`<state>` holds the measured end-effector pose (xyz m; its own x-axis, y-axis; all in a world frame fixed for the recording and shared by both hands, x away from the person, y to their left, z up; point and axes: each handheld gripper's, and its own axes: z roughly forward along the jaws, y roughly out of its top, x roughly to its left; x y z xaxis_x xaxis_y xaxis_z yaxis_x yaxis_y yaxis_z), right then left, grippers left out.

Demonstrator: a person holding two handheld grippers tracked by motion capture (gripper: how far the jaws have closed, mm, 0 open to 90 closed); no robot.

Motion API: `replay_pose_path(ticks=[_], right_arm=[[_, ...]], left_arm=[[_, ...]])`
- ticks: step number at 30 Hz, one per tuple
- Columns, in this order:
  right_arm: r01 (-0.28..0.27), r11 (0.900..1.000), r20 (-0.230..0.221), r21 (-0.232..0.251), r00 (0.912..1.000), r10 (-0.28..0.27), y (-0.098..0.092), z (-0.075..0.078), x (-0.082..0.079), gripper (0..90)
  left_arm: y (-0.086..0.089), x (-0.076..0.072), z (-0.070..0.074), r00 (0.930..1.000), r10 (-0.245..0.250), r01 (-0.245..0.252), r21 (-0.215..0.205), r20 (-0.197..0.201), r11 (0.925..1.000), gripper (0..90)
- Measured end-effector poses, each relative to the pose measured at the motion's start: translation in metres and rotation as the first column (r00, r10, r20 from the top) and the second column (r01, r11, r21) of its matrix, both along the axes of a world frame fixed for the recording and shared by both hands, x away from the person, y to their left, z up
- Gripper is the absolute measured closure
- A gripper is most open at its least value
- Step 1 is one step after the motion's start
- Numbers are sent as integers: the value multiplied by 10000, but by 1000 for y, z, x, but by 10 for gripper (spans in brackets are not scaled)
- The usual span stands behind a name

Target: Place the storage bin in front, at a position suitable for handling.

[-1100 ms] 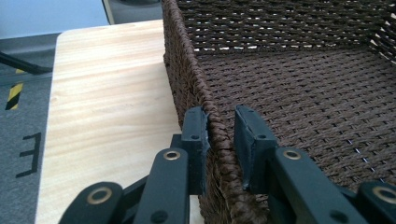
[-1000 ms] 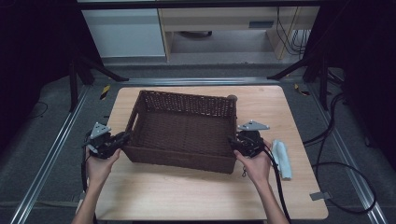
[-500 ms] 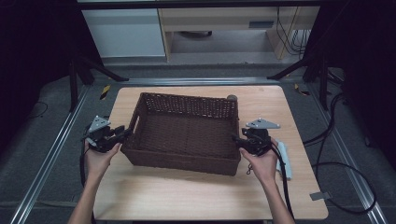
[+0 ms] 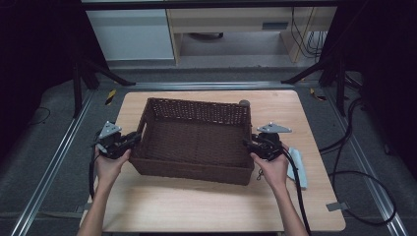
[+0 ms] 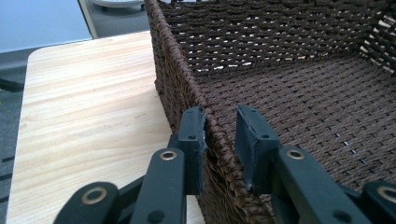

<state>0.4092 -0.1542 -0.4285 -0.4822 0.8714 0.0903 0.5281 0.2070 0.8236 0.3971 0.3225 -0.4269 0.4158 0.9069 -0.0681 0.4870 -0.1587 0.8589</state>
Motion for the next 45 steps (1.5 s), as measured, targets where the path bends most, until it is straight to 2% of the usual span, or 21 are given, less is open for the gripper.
replay_pose_path(ticks=[1,4,6,13,15,17,22,25,35,39,45], right_arm=[[28,10000,-10,-48,10000,-29,0,0,-1,591],[-17,10000,-127,4,9999,17,-2,1,-5,599],[-61,10000,-133,31,9999,62,-5,1,-8,600],[-155,9998,-74,108,9999,155,-15,0,-22,607],[-137,9999,-63,102,9999,138,-16,0,-24,610],[-173,9998,-38,81,9998,173,-18,0,-26,611],[-135,9999,-35,33,9999,136,-21,1,-30,624],[-123,9999,-17,-31,9999,123,-22,1,-32,627],[-74,9996,13,-278,10000,74,-21,2,-35,629],[-7,9976,99,-689,9999,13,-21,3,-34,639],[101,9980,38,-617,9999,-99,-29,4,-37,641]], left_arm=[[-1,-3,0,10000,25,-25,-53,-25,10000,714],[-6,-12,2,9999,94,-93,291,-36,9995,712],[-10,-21,2,9999,150,-148,377,-45,9992,711],[-19,-42,1,9993,363,-362,175,-43,9992,710],[-20,-47,1,9993,355,-355,-3,-77,9994,707],[-19,-50,0,9995,291,-294,-229,-145,9993,703],[-20,-58,1,9994,82,-94,-366,-339,9993,692],[-19,-61,2,9991,11,-31,-468,-430,9989,688],[-25,-60,1,9997,206,-208,-132,-166,9997,678],[-27,-59,1,9997,86,-93,-269,-240,9996,680],[-32,-60,1,9995,-94,84,-315,-297,9995,677]])
